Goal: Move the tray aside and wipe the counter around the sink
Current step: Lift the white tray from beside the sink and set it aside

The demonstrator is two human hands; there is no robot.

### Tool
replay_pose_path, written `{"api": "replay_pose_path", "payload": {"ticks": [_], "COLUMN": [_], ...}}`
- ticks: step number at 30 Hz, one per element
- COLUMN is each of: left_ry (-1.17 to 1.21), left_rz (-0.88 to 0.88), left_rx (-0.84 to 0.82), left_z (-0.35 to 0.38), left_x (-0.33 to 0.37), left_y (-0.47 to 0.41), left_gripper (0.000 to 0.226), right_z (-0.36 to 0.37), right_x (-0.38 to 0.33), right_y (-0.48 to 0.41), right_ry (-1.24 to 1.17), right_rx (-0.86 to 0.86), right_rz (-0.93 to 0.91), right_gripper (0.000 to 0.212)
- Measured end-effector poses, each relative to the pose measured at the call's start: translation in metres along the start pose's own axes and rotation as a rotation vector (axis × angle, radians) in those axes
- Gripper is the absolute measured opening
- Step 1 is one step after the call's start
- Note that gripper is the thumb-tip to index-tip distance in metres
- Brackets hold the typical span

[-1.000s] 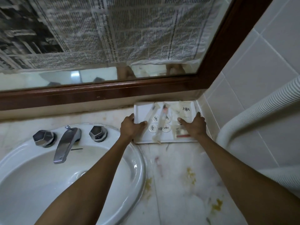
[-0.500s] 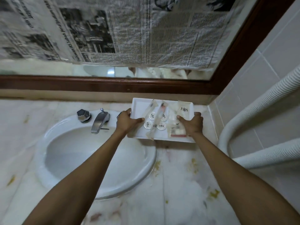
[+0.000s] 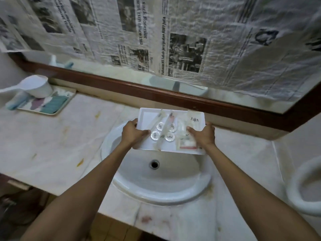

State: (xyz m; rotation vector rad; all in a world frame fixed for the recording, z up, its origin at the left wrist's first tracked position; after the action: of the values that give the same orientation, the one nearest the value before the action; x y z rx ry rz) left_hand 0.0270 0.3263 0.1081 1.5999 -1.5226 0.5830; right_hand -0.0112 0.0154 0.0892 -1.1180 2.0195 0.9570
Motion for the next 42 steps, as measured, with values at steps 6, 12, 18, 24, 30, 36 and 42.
{"api": "replay_pose_path", "payload": {"ticks": [6,12,18,24,30,36,42], "left_ry": [0.013,0.003,-0.018,0.042,0.186,0.216,0.239], "left_rz": [-0.031,-0.069,-0.143,-0.222,-0.298,-0.401,-0.496], "left_rx": [0.09,0.197,0.296,0.392,0.473,0.492,0.431], "left_z": [-0.115,-0.233,-0.33,-0.399,-0.459,-0.515,-0.56], "left_x": [-0.073,-0.149,-0.229,-0.299,-0.367,-0.432,-0.499], "left_y": [0.021,0.049,0.087,0.119,0.131,0.112,0.079], "left_gripper": [0.041,0.046,0.051,0.046,0.041,0.052,0.066], "right_z": [0.108,0.225,0.335,0.435,0.546,0.663,0.755], "right_x": [-0.074,-0.146,-0.214,-0.272,-0.315,-0.349,-0.389], "right_y": [0.029,0.066,0.107,0.13,0.134,0.112,0.096], "right_ry": [0.041,0.057,0.081,0.165,0.194,0.239,0.36], "right_rx": [-0.068,-0.189,-0.336,-0.473,-0.619,-0.749,-0.826], "right_rz": [-0.074,-0.162,-0.253,-0.351,-0.402,-0.426,-0.396], "right_gripper": [0.084,0.079,0.087,0.081,0.077,0.081,0.077]}}
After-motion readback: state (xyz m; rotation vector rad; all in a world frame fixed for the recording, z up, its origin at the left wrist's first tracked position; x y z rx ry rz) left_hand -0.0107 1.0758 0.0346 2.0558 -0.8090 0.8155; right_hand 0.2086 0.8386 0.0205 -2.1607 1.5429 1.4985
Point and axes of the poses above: each hand's wrist, its own y-axis away from the middle knuckle, its own z-axis out of the palm, x = y × z, the point moved 5 cm from there along -y, towards the middle knuckle, and after that the axes turned 10 degrees about -x, right-handed, at the moved point
